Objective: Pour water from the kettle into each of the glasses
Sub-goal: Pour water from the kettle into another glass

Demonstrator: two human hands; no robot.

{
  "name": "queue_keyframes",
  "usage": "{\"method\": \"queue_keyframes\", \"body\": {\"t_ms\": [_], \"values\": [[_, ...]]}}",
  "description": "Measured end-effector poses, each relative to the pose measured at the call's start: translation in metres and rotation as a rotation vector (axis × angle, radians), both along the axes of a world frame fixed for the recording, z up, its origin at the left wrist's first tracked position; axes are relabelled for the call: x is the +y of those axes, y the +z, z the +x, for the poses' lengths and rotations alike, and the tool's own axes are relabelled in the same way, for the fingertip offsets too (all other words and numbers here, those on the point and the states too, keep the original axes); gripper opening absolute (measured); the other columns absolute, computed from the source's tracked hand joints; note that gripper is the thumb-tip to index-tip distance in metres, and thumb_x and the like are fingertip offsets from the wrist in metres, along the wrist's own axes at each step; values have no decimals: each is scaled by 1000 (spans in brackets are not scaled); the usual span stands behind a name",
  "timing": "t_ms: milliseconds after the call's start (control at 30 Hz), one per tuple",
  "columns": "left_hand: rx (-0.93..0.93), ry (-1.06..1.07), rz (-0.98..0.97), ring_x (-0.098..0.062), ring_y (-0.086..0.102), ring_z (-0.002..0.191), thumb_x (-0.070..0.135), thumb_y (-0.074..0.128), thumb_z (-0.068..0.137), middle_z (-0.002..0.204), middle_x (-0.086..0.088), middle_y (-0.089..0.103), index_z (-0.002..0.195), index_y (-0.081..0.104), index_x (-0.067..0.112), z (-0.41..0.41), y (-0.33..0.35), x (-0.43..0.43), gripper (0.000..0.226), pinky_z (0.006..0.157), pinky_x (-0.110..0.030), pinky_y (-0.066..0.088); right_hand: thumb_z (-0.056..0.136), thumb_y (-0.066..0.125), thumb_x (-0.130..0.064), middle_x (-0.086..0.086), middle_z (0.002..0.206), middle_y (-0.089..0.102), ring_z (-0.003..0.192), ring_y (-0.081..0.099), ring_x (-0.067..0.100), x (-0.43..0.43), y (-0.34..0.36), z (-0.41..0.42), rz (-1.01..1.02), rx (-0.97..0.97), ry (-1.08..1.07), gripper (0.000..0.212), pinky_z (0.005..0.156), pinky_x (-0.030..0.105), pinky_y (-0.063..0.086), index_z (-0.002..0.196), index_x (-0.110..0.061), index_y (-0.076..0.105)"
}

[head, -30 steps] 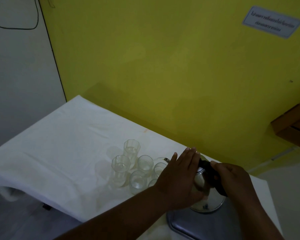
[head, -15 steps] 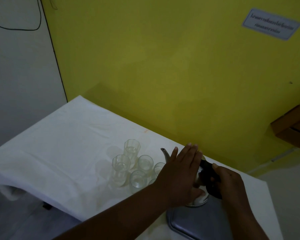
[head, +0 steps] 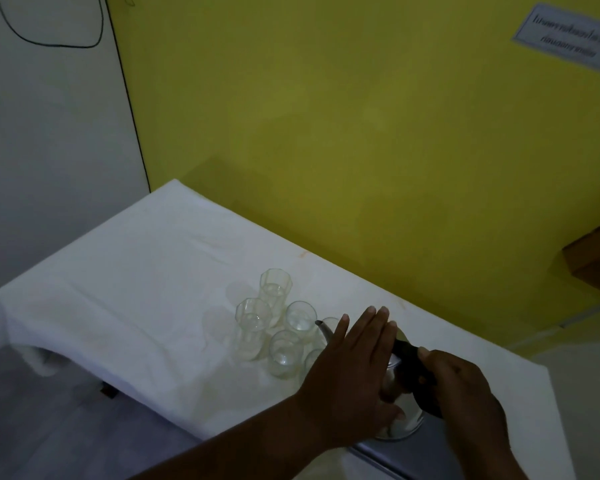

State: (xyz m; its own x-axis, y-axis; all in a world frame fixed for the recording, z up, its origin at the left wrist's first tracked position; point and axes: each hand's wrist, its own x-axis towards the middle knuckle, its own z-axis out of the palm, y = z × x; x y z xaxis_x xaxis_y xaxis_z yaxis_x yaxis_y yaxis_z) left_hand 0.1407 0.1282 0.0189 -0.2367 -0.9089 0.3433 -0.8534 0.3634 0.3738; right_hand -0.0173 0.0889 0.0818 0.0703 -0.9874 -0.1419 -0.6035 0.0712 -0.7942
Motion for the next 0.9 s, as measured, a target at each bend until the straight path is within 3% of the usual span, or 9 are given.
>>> {"method": "queue_keyframes", "body": {"t_ms": [133, 400, 633, 900], "values": [[41, 24, 44, -26, -1, 149, 58, 47, 79, 161, -15, 9, 152, 19, 2, 2, -10, 13, 96, 117, -52, 13, 91, 54, -27, 5, 56, 61, 60, 58, 21, 2, -8, 2, 26, 61, 58, 37, 58, 38, 45, 56, -17, 61], [114, 75, 120, -20, -6, 149, 52, 59, 80, 162, -11, 5, 153, 17, 4, 3, -21, 25, 96, 116, -51, 15, 88, 58, -20, -6, 36, 47, 46, 44, 15, 8, 0, 20, 26, 52, 88, 55, 52, 29, 32, 34, -22, 52], [128, 71, 128, -22, -7, 149, 58, 50, 79, 163, -12, 2, 153, 14, 3, 6, -16, 30, 99, 117, -52, 9, 89, 59, -20, -7, 33, 44, 46, 40, 17, 8, 3, 20, 5, 98, 124, 57, 51, 29, 28, 33, -22, 49], [121, 67, 124, -20, -9, 149, 57, 58, 82, 163, -11, 1, 153, 14, 4, 3, -16, 28, 99, 118, -50, 11, 90, 58, -25, -5, 35, 43, 47, 41, 19, 4, 7, 17, -13, 172, 154, 53, 55, 32, 29, 37, -24, 49]]}}
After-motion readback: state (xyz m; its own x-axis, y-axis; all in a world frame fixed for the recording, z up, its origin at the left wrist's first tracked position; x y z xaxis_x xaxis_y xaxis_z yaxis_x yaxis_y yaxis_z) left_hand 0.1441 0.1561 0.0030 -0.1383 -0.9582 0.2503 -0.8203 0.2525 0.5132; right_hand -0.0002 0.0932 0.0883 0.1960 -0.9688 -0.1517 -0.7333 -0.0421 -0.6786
